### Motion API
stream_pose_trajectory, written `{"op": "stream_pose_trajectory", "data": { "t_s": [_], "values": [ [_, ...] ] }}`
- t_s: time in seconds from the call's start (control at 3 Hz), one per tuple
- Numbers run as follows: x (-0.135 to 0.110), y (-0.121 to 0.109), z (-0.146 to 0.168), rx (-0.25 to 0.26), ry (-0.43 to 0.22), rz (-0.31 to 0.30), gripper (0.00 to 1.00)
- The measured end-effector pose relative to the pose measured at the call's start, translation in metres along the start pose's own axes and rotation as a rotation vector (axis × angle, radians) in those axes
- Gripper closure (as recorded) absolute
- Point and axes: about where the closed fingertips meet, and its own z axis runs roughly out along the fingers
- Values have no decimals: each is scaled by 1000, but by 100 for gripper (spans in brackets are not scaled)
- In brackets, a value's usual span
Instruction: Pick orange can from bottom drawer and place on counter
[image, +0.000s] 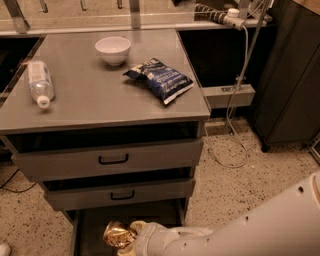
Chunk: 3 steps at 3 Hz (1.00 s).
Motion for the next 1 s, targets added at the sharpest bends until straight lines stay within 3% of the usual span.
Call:
{"op": "stream_pose_trajectory", "data": {
  "t_s": [0.67,1.0],
  "values": [
    [-10,-11,-10,27,-13,-1,100],
    [-36,-35,-33,80,-38,-13,100]
  ]
}}
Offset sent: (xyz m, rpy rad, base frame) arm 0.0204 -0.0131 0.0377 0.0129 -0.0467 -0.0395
